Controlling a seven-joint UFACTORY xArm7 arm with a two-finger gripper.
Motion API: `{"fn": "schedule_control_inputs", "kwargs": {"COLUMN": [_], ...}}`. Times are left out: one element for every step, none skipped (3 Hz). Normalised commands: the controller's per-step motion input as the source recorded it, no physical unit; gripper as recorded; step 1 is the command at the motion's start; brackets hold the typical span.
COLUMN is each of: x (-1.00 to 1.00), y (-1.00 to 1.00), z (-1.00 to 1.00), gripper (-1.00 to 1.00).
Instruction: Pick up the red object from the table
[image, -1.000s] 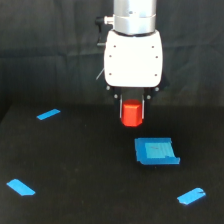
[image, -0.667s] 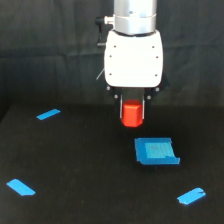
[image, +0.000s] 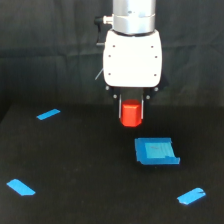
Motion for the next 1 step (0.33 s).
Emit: {"fn": "schedule_control_inputs", "kwargs": {"x": [0.01], "y": [0.06], "z": [0.08], "gripper": [-1.0]}}
